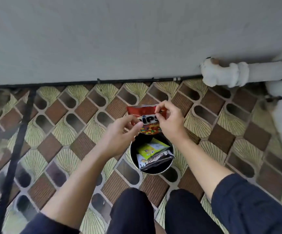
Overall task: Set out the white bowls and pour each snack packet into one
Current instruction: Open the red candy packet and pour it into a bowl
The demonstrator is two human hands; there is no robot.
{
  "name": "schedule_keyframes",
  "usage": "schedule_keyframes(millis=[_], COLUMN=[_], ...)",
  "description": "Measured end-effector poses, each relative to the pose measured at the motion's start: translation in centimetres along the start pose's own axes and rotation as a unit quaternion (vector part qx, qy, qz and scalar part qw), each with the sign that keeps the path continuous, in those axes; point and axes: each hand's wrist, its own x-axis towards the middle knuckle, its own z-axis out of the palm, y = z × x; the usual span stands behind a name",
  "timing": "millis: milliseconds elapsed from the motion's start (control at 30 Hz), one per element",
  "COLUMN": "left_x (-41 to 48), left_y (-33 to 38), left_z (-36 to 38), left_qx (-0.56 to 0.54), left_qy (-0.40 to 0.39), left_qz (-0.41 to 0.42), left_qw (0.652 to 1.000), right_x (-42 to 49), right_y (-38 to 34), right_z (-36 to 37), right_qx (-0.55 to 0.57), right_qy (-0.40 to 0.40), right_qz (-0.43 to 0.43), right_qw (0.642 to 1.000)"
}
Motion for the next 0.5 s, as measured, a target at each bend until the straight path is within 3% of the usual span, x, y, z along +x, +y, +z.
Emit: schedule_keyframes(millis=[133,267,500], left_x=[2.4,3.3,2.2], left_y=[-5.2,-7.1,0.3], left_z=[3.9,5.4,0.9], left_qx=[-0.012,0.003,0.007], left_qy=[-0.019,-0.047,-0.041], left_qz=[-0.022,-0.051,-0.022], left_qw=[0.999,0.998,0.999], right_x=[-0.8,-1.7,0.6], right_y=[7.4,10.4,1.7], right_z=[2.6,2.5,-1.9], right_qx=[-0.03,-0.048,-0.034], right_qy=[-0.059,-0.12,-0.099], right_qz=[0.023,0.082,0.076], right_qw=[0.998,0.988,0.992])
